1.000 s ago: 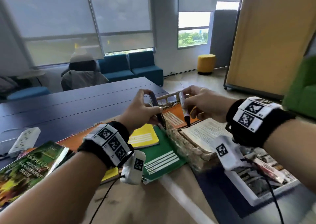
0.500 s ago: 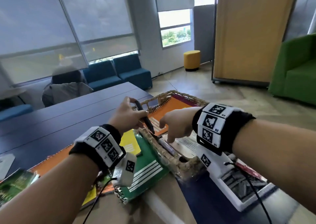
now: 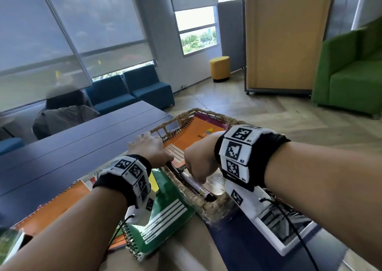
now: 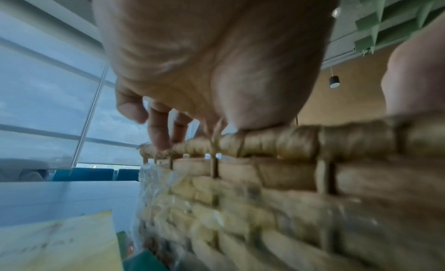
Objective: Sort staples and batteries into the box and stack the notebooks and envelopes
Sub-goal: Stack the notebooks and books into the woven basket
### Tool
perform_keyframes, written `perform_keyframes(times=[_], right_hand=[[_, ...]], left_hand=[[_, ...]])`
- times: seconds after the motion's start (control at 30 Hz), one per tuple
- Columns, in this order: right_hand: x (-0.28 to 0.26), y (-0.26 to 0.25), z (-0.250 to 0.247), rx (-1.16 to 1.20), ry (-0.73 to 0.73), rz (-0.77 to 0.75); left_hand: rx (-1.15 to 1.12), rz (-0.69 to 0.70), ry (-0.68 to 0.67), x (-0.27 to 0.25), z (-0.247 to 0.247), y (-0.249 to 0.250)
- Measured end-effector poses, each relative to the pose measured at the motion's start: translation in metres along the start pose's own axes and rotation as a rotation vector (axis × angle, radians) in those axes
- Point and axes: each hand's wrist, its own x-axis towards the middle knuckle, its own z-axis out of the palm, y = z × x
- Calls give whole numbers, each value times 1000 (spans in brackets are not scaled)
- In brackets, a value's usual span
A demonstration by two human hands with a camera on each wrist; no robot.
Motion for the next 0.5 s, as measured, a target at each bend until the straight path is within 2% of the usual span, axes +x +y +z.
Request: perform_keyframes(times=[0.1,0.23,0.5], right_hand=[[0,2,1,45,17,2],[3,4,0,85,13,-3],[4,6,-1,160,4,11]], left_hand=[[83,-9,-88,3,-4,1],[47,-21,-176,4,-4,0],[0,-32,-187,2,-1,-1]])
